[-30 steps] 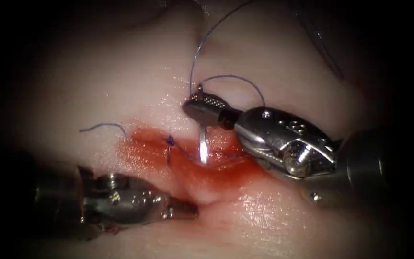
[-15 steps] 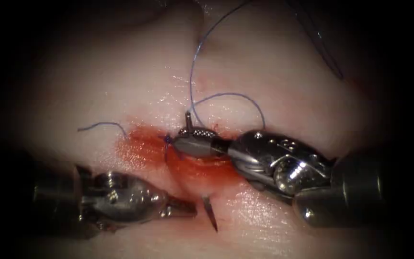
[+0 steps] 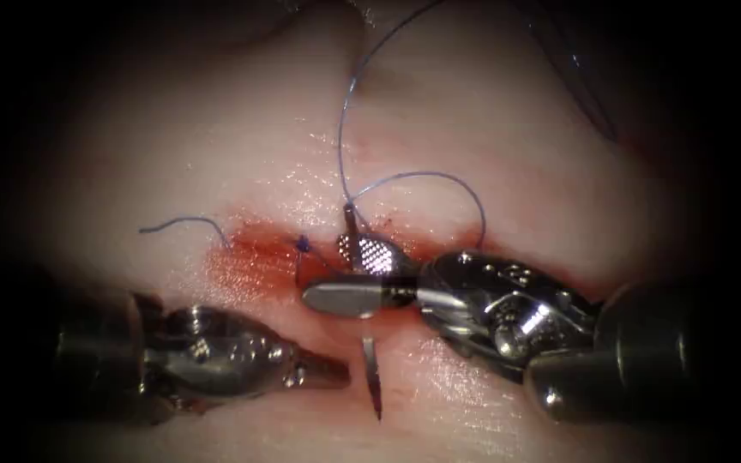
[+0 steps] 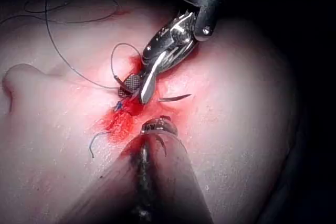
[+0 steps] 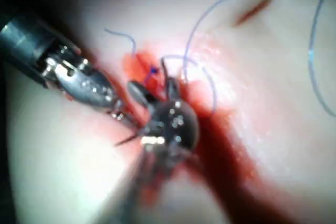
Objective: Wound Closure
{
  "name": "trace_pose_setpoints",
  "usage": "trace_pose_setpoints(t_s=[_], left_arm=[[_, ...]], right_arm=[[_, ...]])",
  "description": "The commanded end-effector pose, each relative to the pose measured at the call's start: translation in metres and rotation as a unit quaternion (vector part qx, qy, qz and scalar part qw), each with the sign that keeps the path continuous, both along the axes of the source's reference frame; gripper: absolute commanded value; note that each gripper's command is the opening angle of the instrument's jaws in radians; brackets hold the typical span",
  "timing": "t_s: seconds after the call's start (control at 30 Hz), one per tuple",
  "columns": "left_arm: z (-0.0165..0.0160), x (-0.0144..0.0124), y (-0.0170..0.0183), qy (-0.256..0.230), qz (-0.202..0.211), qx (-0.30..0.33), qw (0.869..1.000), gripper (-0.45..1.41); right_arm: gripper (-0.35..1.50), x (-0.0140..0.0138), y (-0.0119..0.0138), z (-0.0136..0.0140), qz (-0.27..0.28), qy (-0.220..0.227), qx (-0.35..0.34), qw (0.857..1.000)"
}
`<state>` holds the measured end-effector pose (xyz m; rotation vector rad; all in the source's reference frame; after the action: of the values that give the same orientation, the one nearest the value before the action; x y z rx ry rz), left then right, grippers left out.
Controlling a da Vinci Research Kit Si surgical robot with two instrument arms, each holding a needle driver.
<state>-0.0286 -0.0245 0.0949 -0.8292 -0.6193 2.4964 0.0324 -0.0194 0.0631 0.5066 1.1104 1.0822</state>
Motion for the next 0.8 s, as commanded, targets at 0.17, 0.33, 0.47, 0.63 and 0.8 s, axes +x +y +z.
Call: trace_pose_setpoints(t_s=[0.17,0.33,0.47,0.63,0.8], left_arm=[[0.0005,-0.0006,-0.0008,0.0,0.0,0.002,1.0,-0.32],[0.0005,-0.0006,-0.0009,0.0,0.0,0.002,1.0,-0.33],[0.0005,-0.0006,-0.0009,0.0,0.0,0.002,1.0,-0.33],[0.0005,-0.0005,-0.0009,0.0,0.0,0.002,1.0,-0.33],[0.0005,-0.0005,-0.0009,0.0,0.001,0.002,1.0,-0.33]], right_arm=[[1.15,-0.0002,0.0017,0.0011,-0.002,-0.008,-0.027,1.0],[1.06,-0.0001,0.0029,0.0005,-0.001,-0.008,-0.04,0.999],[0.84,0.0007,0.0033,0.0007,-0.005,-0.005,-0.044,0.999],[0.22,0.0014,0.0026,0.0013,-0.025,0.002,-0.048,0.999],[-0.35,0.0004,0.002,0.001,-0.06,-0.002,-0.038,0.997]])
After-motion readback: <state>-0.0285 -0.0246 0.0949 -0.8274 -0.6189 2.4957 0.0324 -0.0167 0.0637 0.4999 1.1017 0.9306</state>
